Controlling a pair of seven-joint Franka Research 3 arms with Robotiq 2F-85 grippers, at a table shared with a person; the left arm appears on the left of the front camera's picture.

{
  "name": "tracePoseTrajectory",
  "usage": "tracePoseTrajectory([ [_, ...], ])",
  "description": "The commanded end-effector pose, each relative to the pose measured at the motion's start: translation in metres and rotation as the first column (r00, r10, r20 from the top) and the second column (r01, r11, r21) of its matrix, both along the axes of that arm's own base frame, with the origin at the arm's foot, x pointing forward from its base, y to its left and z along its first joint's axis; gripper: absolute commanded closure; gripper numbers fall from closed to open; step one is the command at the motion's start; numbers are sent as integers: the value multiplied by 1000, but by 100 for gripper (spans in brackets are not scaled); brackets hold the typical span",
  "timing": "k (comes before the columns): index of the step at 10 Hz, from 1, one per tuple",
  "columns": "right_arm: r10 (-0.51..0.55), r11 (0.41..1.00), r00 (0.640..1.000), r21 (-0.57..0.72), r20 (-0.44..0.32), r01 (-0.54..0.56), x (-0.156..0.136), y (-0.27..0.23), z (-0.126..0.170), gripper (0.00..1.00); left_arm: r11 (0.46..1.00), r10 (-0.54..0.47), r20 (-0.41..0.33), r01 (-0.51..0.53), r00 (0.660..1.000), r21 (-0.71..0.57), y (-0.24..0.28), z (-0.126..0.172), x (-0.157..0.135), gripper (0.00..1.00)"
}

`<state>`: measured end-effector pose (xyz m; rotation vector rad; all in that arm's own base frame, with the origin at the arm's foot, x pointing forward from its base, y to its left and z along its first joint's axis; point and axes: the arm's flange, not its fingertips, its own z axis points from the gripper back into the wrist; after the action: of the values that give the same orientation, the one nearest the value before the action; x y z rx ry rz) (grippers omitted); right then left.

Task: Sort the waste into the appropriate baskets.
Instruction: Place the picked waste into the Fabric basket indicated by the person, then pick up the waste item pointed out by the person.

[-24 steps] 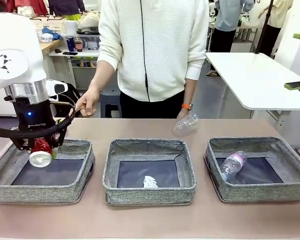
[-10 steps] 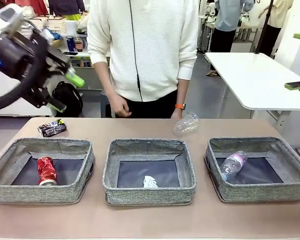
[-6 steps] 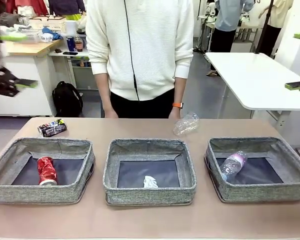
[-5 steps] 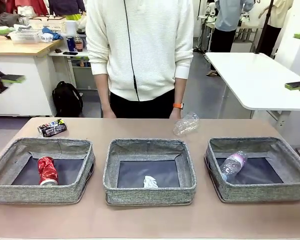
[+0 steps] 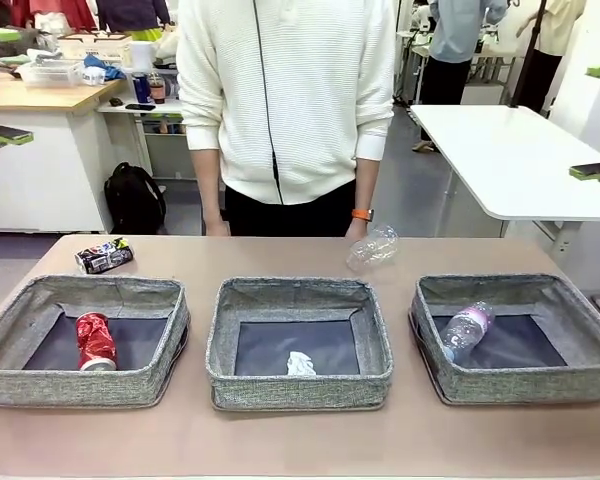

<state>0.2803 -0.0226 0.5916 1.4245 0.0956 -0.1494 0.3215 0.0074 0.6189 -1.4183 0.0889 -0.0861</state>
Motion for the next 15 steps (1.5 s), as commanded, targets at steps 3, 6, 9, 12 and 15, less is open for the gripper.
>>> tracePoseTrajectory([
  [3, 8, 1000, 1000, 11, 16, -8, 1, -2, 3, 0, 997, 27, 43, -23, 999, -72, 11, -6, -14, 0],
  [6, 8, 1000, 1000, 11, 16, -8, 1, -2, 3, 0, 997, 27, 43, -23, 999, -72, 11, -6, -14, 0],
  [9, 8, 1000, 1000, 11, 16, -8, 1, -2, 3, 0, 997, 27, 43, -23, 999, -72, 11, -6, -14, 0],
  [12, 8, 1000, 1000, 11, 16, -8, 1, -2, 3, 0, 997, 27, 43, -23, 999, -72, 11, -6, -14, 0],
  [15, 8, 1000, 1000, 11, 16, -8, 1, -2, 3, 0, 997, 27, 43, -23, 999, -72, 11, -6, -14, 0],
])
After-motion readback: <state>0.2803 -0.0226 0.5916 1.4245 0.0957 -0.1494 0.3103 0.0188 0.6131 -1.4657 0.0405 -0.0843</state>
